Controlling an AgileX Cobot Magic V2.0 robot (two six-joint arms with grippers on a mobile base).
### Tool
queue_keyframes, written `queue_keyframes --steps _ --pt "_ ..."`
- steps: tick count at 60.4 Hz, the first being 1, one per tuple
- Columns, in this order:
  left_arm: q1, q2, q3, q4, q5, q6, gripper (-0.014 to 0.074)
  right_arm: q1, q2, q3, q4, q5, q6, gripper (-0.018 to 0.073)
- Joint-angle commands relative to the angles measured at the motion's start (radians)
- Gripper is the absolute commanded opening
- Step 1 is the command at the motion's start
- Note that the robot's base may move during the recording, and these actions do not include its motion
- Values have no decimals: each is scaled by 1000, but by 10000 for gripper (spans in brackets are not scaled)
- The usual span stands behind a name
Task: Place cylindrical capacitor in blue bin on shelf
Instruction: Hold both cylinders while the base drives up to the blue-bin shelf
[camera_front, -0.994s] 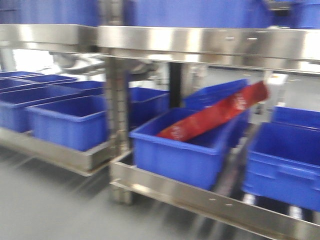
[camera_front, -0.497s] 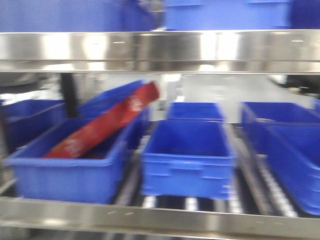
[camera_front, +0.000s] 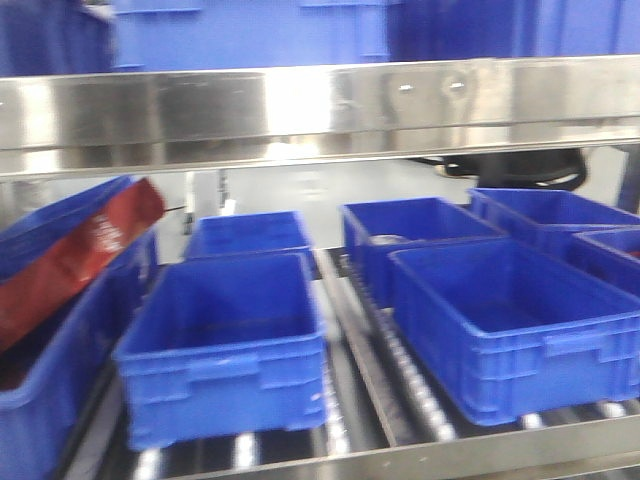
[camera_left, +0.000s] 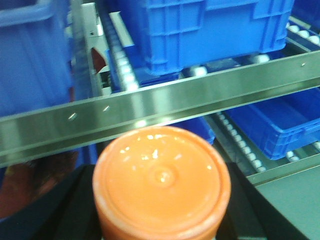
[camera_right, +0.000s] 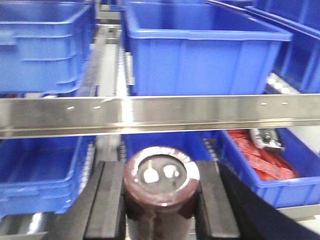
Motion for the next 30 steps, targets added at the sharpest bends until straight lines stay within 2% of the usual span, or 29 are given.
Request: queue_keyframes --steps 1,30 --pt "-7 -2 -2 -3 -21 -1 -111 -1 -4 -8 0 -23 -5 -162" --pt "-7 -2 -2 8 -21 -1 -111 -1 -4 -8 0 -23 -5 -162"
